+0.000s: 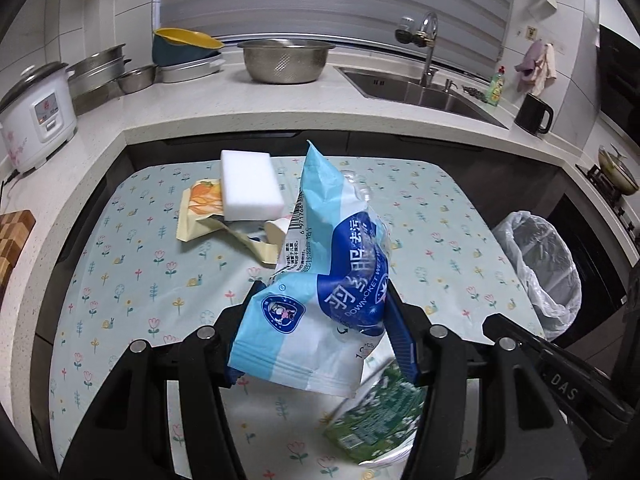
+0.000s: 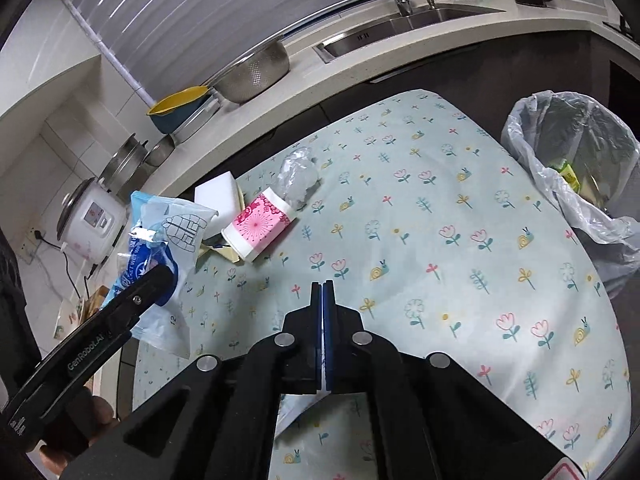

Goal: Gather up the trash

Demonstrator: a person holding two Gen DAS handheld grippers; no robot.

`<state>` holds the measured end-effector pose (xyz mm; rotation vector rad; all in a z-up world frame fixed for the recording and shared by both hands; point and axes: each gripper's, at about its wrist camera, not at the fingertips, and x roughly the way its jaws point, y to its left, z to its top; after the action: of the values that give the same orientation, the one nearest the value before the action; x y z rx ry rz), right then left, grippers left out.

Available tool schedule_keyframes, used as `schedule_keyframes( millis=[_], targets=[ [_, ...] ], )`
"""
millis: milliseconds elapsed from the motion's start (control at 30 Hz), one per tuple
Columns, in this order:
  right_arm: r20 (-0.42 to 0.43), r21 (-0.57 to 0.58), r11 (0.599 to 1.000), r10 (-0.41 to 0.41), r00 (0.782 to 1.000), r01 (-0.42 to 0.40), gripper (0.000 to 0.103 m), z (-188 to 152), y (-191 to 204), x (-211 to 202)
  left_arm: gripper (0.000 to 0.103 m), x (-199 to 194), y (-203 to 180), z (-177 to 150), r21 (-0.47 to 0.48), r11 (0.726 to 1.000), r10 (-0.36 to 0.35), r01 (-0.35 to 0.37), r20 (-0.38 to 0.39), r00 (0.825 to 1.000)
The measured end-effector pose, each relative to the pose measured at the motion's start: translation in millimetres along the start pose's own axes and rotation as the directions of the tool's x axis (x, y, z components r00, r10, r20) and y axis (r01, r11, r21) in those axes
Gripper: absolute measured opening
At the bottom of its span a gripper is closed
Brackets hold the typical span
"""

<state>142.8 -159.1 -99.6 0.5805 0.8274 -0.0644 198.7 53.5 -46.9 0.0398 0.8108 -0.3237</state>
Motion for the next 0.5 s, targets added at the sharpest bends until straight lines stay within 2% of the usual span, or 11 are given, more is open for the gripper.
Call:
schedule_keyframes(
  millis=[133,200,367,500],
  targets=[
    [-0.029,0.039,0.999,0.002,1.0,-0.001,0.017,-16,-19,-5,0.055,-4,-9,-10,0.016,1.0,0.002,-0.002,-0.008,1.0],
    [-0.053,0.056,0.998,0.012,0.999,-0.009,0.031,-28,-24,-4,0.055,-4,-9,-18,0.02,1.0,0.007,-0.007,-0.02,1.0],
    [-0.125,0.067,0.997,0.036,0.991,-0.028,0.033,-61,-31,3,0.055,-6,-2,-40,0.002,1.0,0.012,-0.012,-0.059,0.998],
    [-0.179,0.098,0.993,0.089,0.98,-0.072,0.036,-80,-30,12,0.055,-6,3,-56,-0.011,1.0,0.017,-0.018,-0.086,0.996]
  ],
)
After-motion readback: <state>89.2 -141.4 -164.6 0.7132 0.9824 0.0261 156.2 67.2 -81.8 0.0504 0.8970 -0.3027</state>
